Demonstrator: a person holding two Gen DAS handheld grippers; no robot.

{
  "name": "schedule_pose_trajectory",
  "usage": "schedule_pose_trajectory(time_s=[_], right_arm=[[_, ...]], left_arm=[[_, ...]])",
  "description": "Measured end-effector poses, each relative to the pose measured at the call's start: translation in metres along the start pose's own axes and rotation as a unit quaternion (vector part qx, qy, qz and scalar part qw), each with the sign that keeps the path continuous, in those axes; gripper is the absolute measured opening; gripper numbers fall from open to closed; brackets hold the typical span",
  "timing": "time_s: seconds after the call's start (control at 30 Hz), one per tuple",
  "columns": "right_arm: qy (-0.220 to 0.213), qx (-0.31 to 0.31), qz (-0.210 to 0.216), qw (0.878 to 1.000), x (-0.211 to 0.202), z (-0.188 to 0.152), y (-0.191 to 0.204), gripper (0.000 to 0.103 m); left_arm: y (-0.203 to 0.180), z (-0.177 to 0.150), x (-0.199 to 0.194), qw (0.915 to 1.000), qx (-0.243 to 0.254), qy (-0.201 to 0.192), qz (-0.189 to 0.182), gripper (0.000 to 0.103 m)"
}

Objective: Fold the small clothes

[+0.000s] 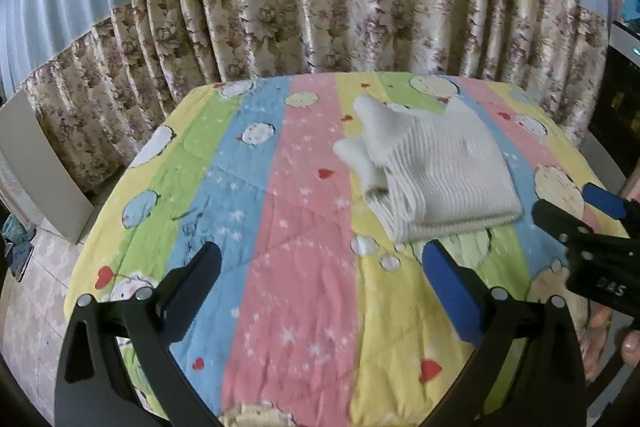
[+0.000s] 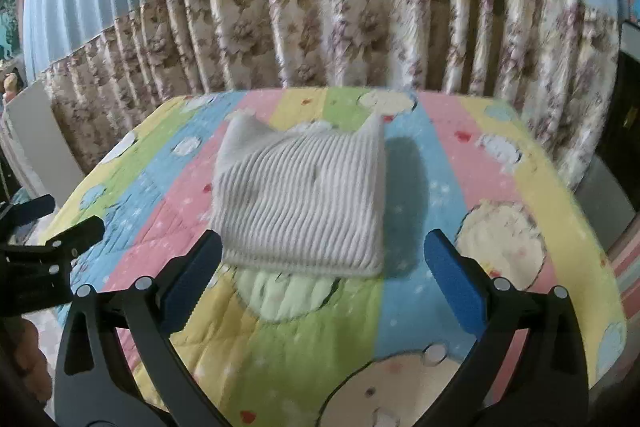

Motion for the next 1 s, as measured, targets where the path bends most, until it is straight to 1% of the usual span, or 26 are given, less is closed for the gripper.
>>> schedule_pose_trajectory(time_s=[0.13,0.33,0.47,0.6,0.67,0.73,0.8,0.87,1.0], right_arm=[[0.010,0.009,0.005,1.000,-0.003,-0.011,0.006,0.100],[0.009,0.012,-0.003,1.000,-0.010,-0.012,0.009,0.100],[0.001,0.020,-0.014,1.000,-0.025,-0.012,0.010,0.100],[-0.007,0.021,-0.047,0.999,-0.046,-0.009,0.012,0.100],[-0.010,0.025,-0.063,0.998,-0.058,-0.008,0.011,0.100],[-0.014,0.028,-0.076,0.997,-0.067,-0.006,0.010,0.100],[-0.020,0.031,-0.090,0.995,-0.079,-0.003,0.008,0.100],[-0.025,0.034,-0.100,0.994,-0.088,0.000,0.007,0.100],[-0.032,0.029,-0.115,0.992,-0.101,0.002,0.008,0.100]], left_arm=[[-0.003,-0.004,-0.013,0.9997,-0.001,-0.007,-0.025,0.101],[-0.006,-0.001,-0.027,0.9996,-0.006,-0.009,-0.026,0.101],[-0.006,0.003,-0.037,0.9997,-0.001,-0.018,-0.013,0.101],[0.001,0.012,-0.044,0.9995,-0.021,-0.026,0.001,0.101],[0.004,0.014,-0.046,0.9988,-0.031,-0.030,0.025,0.101],[0.004,0.015,-0.050,0.9980,-0.029,-0.039,0.040,0.101],[0.002,0.015,-0.053,0.9980,-0.027,-0.040,0.040,0.101],[0.000,0.014,-0.056,0.9984,-0.026,-0.040,0.031,0.101],[-0.003,0.013,-0.062,0.9986,-0.023,-0.042,0.024,0.101]])
Point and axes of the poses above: each gripper's, at about its wrist camera, not at the fingertips, and x roughly the way its jaws point, y to its left, z to its top, the point moved 3 cm from there along x, roughly the way its jaws point, and after that the axes turned 8 degrees about -x, right-handed, at the moved point
